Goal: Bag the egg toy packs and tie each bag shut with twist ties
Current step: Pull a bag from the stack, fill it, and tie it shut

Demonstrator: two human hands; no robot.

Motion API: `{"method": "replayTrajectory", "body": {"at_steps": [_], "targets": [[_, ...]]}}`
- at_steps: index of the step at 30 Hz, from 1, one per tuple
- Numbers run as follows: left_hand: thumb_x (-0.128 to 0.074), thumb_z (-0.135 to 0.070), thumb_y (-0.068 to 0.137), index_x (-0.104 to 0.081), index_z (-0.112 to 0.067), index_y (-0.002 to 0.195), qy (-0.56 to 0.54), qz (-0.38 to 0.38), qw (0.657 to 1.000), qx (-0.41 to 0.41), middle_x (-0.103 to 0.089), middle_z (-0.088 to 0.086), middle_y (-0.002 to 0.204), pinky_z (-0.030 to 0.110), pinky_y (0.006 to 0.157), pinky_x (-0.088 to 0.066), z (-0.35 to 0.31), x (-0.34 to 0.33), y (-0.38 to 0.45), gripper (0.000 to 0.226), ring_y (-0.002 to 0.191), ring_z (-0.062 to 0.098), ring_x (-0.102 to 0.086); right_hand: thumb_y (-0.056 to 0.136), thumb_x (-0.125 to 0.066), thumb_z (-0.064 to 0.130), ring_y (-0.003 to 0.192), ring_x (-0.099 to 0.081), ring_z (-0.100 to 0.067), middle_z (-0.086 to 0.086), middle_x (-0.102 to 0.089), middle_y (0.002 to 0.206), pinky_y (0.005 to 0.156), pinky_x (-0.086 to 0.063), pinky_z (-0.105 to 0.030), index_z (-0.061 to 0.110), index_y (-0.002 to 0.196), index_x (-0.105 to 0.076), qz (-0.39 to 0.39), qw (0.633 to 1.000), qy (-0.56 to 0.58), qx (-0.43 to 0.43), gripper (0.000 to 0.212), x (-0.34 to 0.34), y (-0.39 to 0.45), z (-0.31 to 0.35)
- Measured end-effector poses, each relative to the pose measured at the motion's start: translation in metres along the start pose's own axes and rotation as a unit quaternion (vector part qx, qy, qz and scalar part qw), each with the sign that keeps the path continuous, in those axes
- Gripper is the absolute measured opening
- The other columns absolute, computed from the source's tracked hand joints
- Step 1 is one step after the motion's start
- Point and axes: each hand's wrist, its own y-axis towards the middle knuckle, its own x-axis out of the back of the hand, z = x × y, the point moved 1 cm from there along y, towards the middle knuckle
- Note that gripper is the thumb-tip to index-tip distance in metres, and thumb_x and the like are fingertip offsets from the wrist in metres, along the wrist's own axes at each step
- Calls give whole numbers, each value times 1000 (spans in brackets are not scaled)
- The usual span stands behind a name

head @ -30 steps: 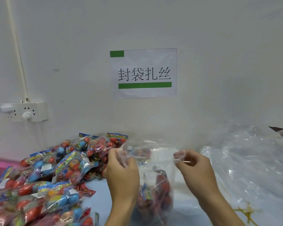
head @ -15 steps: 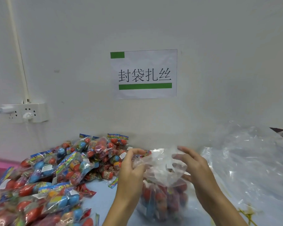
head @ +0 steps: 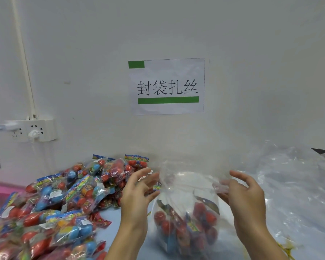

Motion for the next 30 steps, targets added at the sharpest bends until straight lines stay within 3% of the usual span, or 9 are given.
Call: {"method": "replayTrajectory", "body": {"at_steps": [4, 9, 13, 17, 19, 21, 25, 27, 30], "targets": [[-48, 9, 78, -55, -32, 125, 189, 140, 972, 2, -63, -8, 131, 36, 102, -49, 7, 6, 2, 63, 128, 10, -54, 91, -39, -2, 76, -76, -24, -14, -73, 95, 60, -54, -27, 26, 97, -62, 10, 1000, 13, -8, 36, -2, 3, 0], [-77, -27, 72, -34, -47, 144, 142, 328, 933, 34, -53, -29, 138, 22, 95, -51, 5, 6, -6, 86, 122, -4, -55, 90, -30, -4, 84, -75, -32, -21, -71, 98, 62, -54, -31, 22, 98, -62, 25, 998, 63, -16, 42, -1, 2, 1], [-92, -25, 67, -34, -43, 143, 194, 227, 954, -3, -63, -37, 111, 5, 76, -49, 11, -6, -10, 97, 102, -17, -60, 94, -30, 1, 92, -72, -35, -18, -70, 100, 66, -54, -36, 21, 103, -63, 68, 996, 58, -18, 40, -3, -2, 2], [-90, -24, 70, -39, -41, 141, 233, 187, 953, -41, -52, -36, 123, -2, 77, -41, 14, -13, -16, 89, 102, -31, -47, 97, -59, 26, 101, -60, -20, -4, -59, 119, 74, -52, -26, 31, 117, -56, 95, 994, -45, -2, 21, -3, -6, 8], [-88, -25, 72, -42, -48, 131, 247, 190, 949, -56, -49, -35, 125, -4, 77, -39, 16, -14, -17, 78, 103, -33, -44, 87, -76, 24, 89, -57, -11, -6, -54, 111, 53, -48, -12, 31, 122, -48, 88, 992, -85, -12, 45, 2, -4, 8], [-86, -30, 74, -39, -59, 122, 276, 187, 940, -71, -45, -37, 130, -4, 80, -36, 17, -15, -18, 74, 110, -30, -40, 81, -78, 8, 80, -60, -18, -16, -59, 104, 57, -50, -22, 24, 121, -50, 96, 989, -109, -21, 51, 6, 0, 8], [-77, -28, 80, -35, -62, 128, 297, 191, 934, -58, -38, -35, 136, 10, 87, -43, 18, -14, -17, 73, 103, -7, -54, 82, -58, -11, 65, -63, -25, -10, -66, 64, 70, -54, -37, 18, 110, -62, 81, 995, -60, -28, 41, 10, 2, 10], [-70, -13, 83, -39, -55, 132, 278, 210, 937, -37, -42, -32, 132, 28, 82, -56, 18, -13, -17, 71, 70, 4, -59, 86, -57, -11, 66, -71, -25, -11, -69, 71, 67, -55, -32, 18, 107, -63, 69, 997, 12, -33, 36, 12, 5, 13], [-57, 1, 82, -45, -51, 126, 264, 222, 938, -36, -48, -26, 124, 31, 68, -54, 16, -13, -17, 69, 53, 4, -49, 92, -50, -13, 64, -75, -24, -20, -69, 86, 56, -58, -25, 13, 107, -63, 55, 991, 111, -50, 32, 17, 8, 17]]}}
